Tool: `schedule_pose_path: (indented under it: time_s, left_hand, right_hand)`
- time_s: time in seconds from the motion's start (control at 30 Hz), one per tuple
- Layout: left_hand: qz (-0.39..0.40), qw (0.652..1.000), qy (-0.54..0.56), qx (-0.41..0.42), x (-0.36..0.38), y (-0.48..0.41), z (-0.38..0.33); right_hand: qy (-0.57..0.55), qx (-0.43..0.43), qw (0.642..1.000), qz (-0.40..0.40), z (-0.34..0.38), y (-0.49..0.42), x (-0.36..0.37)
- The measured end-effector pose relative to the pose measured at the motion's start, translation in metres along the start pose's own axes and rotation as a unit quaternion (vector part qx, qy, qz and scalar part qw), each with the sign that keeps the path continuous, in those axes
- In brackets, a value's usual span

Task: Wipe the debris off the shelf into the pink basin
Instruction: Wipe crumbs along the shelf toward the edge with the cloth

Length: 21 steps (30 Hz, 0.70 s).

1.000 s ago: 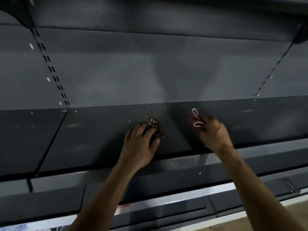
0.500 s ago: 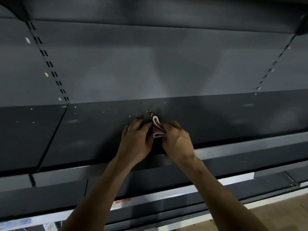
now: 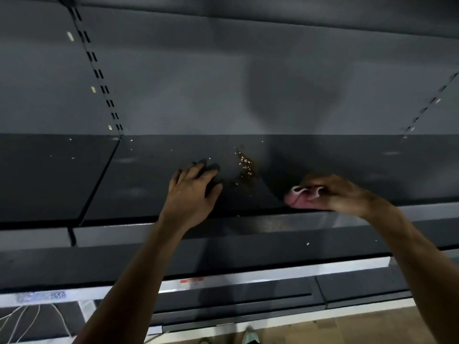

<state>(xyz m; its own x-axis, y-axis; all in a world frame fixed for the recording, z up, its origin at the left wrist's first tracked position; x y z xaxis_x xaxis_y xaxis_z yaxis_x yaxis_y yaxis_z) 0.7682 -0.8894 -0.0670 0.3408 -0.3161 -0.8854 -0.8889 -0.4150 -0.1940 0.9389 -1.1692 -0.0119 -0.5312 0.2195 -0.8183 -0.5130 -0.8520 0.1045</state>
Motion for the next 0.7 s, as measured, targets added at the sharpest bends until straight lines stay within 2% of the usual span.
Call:
schedule_pose_path:
  time_s: [0.07,0.2,0.27,0.37,0.43,0.57,0.7]
  left_hand:
    - [-0.004,1.000,0.006,-0.002,0.000,0.001,0.002]
    - [-0.019,1.000,0.013,-0.019,-0.001,0.000,0.002]
    - [-0.037,0.998,0.024,-0.034,-0.001,0.000,0.003]
    - [-0.045,0.997,0.032,-0.059,-0.004,0.000,0.004]
    - [-0.042,0.996,0.027,-0.071,-0.009,0.001,0.003]
    - [-0.037,0.995,-0.072,-0.060,-0.021,0.010,0.009]
    - [-0.036,0.990,-0.079,-0.113,-0.034,0.024,0.031]
  right_hand:
    - [-0.030,-0.024,0.999,0.016,0.009,-0.005,0.010]
    - [-0.037,-0.132,0.989,0.049,0.028,-0.018,0.026]
    - [-0.033,-0.146,0.987,0.061,0.038,-0.028,0.036]
    - [-0.065,-0.179,0.980,0.062,0.058,-0.043,0.056]
    - [-0.041,-0.223,0.973,0.035,0.069,-0.051,0.064]
    - [-0.057,-0.244,0.967,-0.040,0.060,-0.055,0.050]
    - [-0.040,-0.229,0.972,-0.018,0.024,-0.048,0.019]
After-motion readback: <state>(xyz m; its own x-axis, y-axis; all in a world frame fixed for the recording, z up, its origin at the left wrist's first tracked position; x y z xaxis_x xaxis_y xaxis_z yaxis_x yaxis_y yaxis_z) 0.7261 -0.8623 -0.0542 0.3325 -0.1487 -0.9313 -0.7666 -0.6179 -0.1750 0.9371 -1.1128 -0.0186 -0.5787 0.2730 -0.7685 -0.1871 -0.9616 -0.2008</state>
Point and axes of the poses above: each hand's wrist, its own y-axis away from the middle knuckle, its own x-axis out of the palm, z = x × y, the point moved 1 cm from there along -y, towards the middle knuckle, and after that the axes turned 3 degrees about -x, right-handed, at the moved point
